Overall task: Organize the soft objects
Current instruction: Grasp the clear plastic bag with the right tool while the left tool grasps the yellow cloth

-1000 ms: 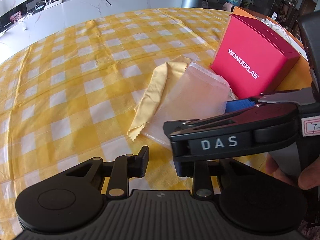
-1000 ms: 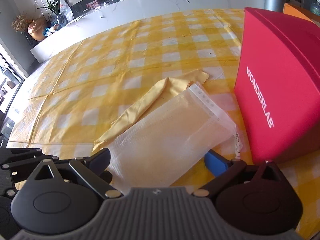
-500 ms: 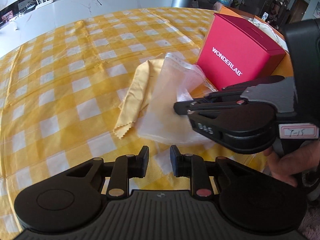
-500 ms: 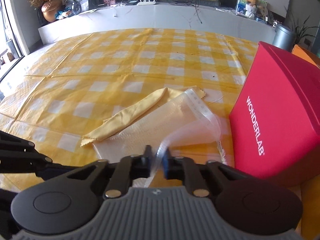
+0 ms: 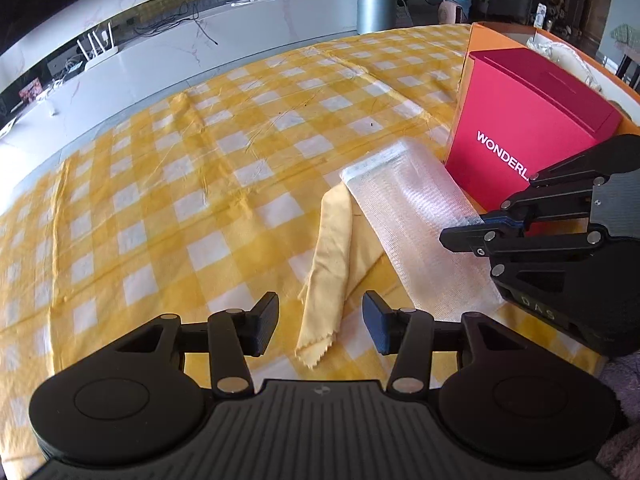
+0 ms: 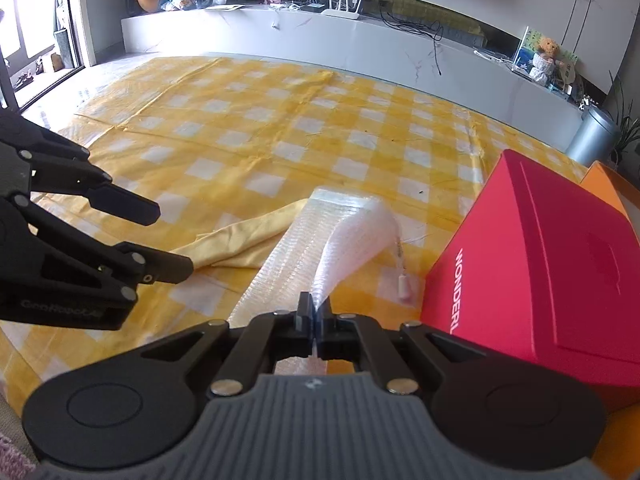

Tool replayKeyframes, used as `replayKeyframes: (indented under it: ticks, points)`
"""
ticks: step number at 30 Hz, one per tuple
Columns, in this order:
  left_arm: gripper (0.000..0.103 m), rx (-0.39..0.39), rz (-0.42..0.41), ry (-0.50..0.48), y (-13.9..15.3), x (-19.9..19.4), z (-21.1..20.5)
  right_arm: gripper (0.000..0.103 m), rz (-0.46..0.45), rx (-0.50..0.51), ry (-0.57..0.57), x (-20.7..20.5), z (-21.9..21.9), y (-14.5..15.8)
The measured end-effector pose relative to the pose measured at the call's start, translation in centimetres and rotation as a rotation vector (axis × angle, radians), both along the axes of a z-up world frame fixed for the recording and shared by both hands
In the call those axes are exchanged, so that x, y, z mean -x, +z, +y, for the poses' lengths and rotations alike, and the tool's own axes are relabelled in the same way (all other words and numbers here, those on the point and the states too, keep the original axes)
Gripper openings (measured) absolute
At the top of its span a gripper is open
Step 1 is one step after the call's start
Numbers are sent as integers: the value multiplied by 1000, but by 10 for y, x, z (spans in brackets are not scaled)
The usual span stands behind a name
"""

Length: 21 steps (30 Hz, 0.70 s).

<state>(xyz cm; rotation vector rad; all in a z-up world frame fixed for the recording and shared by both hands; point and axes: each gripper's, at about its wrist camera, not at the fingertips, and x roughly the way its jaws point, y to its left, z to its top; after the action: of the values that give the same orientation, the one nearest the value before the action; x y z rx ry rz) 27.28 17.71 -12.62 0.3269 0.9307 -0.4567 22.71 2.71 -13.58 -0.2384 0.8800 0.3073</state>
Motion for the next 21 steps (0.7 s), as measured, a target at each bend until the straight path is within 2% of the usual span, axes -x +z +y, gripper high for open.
replayKeyframes:
  ticks: [4,5,6,7,8,10,14,17,18,19,21]
  points:
    - [54,-19,3,-57,-13,-13,-12,12,-4,-50,2,-2,-3,-8]
    - [48,-24,0,-62,-16,-15,-12,18,5,-67,6,-3,-4,-10]
    - [48,-33,-2,-65,-19,-17,-13,35,14,-79,11,-3,-5,-11]
    - [49,-32,-2,-66,-22,-19,-12,43,15,-78,12,-2,-5,-13]
    - [55,-8,-9,-67,-22,-20,-10,46,15,-86,19,-1,-4,-14]
    - [55,12,-5,-71,-24,-23,-8,61,15,-125,35,1,-6,-15]
    - [57,46,6,-89,-26,-26,-10,72,30,-153,41,3,-4,-24]
    - [57,68,4,-80,-27,-26,-15,74,-2,-159,23,6,-1,-27]
    - [57,69,0,-81,-27,-25,-17,71,-12,-157,24,7,0,-27]
    - [56,67,-4,-84,-27,-24,-19,57,-28,-147,29,9,1,-27]
    - [52,83,5,-75,-27,-25,-22,44,-42,-131,55,11,2,-26]
